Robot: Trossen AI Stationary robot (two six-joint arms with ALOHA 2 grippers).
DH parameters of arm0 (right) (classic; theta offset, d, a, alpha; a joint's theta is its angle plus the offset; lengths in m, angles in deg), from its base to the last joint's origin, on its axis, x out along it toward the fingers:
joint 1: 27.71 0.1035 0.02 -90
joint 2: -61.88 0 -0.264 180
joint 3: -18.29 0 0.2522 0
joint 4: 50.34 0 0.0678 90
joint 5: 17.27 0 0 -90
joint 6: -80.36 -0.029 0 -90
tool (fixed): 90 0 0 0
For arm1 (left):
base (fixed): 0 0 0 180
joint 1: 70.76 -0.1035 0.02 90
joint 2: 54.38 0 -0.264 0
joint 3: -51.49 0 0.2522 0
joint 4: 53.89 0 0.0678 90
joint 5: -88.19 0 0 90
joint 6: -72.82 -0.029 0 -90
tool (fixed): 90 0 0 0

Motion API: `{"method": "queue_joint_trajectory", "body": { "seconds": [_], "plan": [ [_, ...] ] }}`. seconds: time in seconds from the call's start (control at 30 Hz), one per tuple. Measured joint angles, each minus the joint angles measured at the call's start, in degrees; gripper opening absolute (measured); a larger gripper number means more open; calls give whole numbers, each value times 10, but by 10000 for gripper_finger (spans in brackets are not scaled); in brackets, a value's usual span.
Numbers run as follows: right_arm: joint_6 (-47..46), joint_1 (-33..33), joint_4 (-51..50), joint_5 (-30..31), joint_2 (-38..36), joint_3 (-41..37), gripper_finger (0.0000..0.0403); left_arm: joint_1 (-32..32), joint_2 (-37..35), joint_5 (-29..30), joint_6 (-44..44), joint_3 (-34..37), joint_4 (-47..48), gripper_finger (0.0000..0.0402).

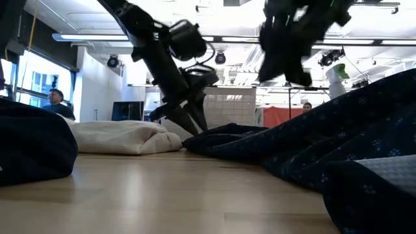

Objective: Fold laundry
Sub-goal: Fold the navy blue polo shirt

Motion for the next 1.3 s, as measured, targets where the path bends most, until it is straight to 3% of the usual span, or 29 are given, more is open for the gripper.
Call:
{"method": "queue_joint_trajectory", "body": {
  "seconds": [0.13,0.23,0.47,0.53,0.67,0.83,1.07,1.17,1.3],
  "plan": [
    [-8,-74,15,-53,60,-34,51,-54,14,-49,-76,0,-24,113],
    [-15,-104,80,-61,121,-38,51,-101,16,-61,-130,0,-84,113],
    [-201,-133,375,19,269,-38,51,-211,-41,-271,-202,-43,-133,113],
    [-248,-143,416,56,299,-38,47,-231,-68,-302,-213,-52,-120,113],
    [-314,-199,426,159,300,-38,23,-251,-132,-307,-269,-58,-123,113],
    [-218,-278,495,194,220,-39,4,-263,-182,-303,-321,-58,-118,113],
    [59,-306,513,182,30,-38,4,-267,-209,-300,-359,-58,-102,113],
    [170,-285,432,185,-64,-34,1,-267,-208,-300,-360,-58,-93,113],
    [200,-230,190,229,-166,21,1,-252,-204,-283,-365,-58,-81,113]
  ]
}}
